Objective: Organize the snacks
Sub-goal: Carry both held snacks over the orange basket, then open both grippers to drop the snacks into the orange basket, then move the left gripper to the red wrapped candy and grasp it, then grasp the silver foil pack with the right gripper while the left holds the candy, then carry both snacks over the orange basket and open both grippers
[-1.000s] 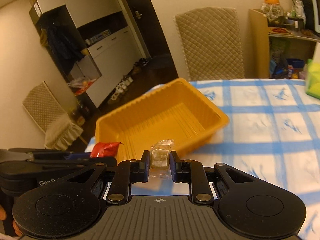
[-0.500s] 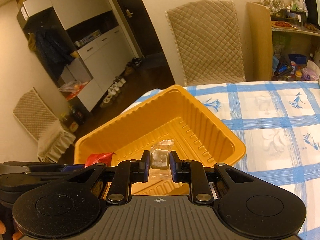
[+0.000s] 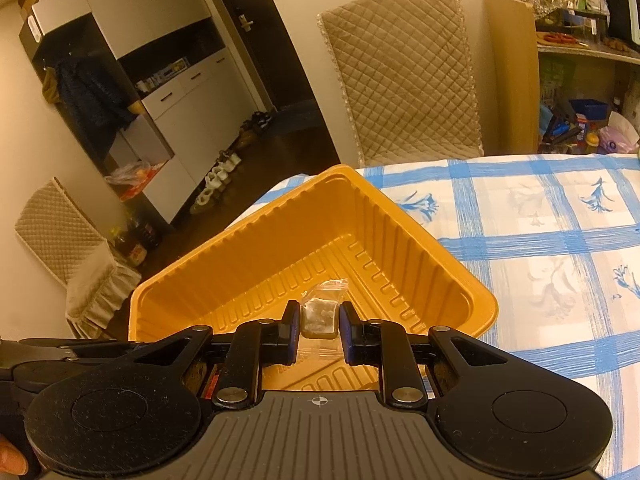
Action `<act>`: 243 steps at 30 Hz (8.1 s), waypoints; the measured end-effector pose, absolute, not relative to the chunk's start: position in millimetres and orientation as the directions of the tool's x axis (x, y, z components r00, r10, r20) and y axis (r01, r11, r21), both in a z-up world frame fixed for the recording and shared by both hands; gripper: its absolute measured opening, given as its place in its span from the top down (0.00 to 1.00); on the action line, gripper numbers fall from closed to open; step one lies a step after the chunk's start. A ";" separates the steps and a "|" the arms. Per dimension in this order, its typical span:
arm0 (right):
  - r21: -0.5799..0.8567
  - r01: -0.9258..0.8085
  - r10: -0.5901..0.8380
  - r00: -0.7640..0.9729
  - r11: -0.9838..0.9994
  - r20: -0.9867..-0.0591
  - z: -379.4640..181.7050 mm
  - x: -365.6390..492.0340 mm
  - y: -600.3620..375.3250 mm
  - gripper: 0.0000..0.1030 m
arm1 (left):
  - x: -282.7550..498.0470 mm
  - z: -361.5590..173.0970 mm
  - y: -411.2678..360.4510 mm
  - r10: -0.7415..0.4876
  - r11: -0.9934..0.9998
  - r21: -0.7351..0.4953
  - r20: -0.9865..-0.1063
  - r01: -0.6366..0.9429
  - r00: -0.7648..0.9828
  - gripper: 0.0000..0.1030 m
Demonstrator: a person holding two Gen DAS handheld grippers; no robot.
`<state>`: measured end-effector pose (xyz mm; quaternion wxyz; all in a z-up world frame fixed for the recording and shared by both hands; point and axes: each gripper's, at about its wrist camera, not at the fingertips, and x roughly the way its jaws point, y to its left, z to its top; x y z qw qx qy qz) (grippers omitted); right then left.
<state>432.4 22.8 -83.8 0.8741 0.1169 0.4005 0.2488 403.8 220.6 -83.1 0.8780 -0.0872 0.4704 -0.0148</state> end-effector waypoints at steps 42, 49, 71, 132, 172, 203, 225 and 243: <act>0.449 -0.287 0.520 0.630 0.846 -0.577 -44.9 366.4 -18.9 0.24 | 329.6 -34.7 211.9 -0.063 0.992 -0.114 -0.795 -0.047 0.604 0.30; 0.444 -0.297 0.521 0.643 0.845 -0.561 -34.1 321.7 -47.5 0.24 | 290.9 -23.3 195.9 -0.069 0.993 -0.113 -0.788 -0.034 0.611 0.28; 0.395 -0.243 0.449 0.659 0.886 -0.603 -33.8 173.2 -136.3 0.24 | 162.0 -22.9 135.3 -0.128 0.989 -0.145 -0.788 0.021 0.603 0.29; 0.352 0.072 0.256 0.555 0.933 -0.792 -112.3 109.1 -228.1 0.24 | 160.4 -133.1 -16.0 -0.315 0.822 -0.019 -0.847 0.569 0.427 0.69; 0.354 -0.113 0.348 0.594 0.929 -0.725 -117.3 236.7 -137.5 0.44 | 176.2 -92.9 136.6 -0.181 0.976 -0.075 -0.803 0.205 0.567 0.82; 0.330 -0.106 0.329 0.573 0.938 -0.750 -112.3 265.8 -122.4 0.76 | 200.4 -72.5 154.4 -0.205 0.976 -0.110 -0.770 0.190 0.605 0.82; 0.398 -0.369 0.542 0.526 0.840 -0.655 -45.6 344.9 -27.4 0.76 | 303.8 -33.0 164.0 -0.180 0.983 -0.153 -0.718 0.099 0.673 0.82; 0.318 -0.455 0.540 0.531 0.832 -0.653 -65.6 446.3 35.2 0.76 | 396.1 -50.7 204.6 -0.085 0.987 -0.151 -0.750 -0.044 0.656 0.82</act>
